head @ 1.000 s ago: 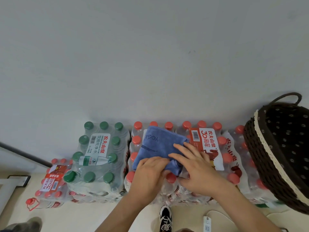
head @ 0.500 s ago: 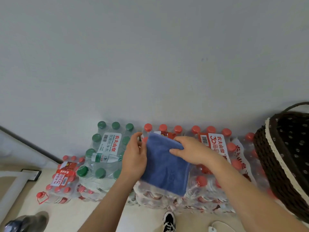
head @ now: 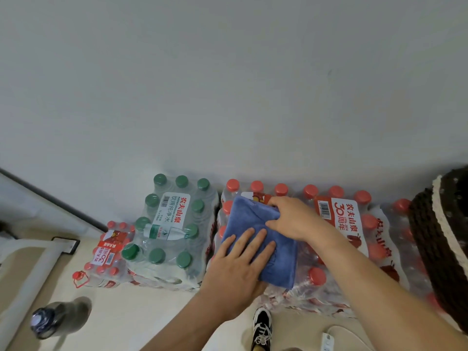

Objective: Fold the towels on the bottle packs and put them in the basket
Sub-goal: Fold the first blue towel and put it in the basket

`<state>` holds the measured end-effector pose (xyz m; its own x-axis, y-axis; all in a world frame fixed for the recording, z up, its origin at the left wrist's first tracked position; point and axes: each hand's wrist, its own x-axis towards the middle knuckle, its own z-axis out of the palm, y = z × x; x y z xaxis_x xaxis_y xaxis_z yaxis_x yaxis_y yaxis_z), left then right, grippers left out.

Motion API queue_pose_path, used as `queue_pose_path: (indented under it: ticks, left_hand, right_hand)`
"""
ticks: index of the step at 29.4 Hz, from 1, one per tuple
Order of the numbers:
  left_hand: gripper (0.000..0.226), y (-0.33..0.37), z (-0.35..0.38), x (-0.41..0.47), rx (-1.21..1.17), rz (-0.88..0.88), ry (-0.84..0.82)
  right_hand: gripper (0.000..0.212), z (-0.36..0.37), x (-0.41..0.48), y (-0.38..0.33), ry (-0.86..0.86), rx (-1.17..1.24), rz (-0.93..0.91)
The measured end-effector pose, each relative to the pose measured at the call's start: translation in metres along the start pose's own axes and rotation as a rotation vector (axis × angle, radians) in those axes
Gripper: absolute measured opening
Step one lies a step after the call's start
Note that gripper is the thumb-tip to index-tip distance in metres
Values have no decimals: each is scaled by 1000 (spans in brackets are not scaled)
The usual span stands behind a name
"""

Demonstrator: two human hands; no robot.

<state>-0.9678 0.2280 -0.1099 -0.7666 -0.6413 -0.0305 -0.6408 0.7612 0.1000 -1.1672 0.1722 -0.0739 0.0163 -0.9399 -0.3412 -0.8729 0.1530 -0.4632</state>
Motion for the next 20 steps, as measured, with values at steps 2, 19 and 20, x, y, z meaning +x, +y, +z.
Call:
queue_pose_path:
  ticks: [2, 19, 20]
  left_hand:
    - [60, -1, 0, -1, -53, -1, 27]
    - [37, -32, -72, 43, -280, 65, 49]
    - [36, -35, -76, 47, -281, 59, 67]
  right_hand:
    - [22, 2, -4, -1, 54, 1, -7]
    - [13, -21, -16, -6, -157, 425, -58]
    - [15, -23, -17, -7, -161, 451, -63]
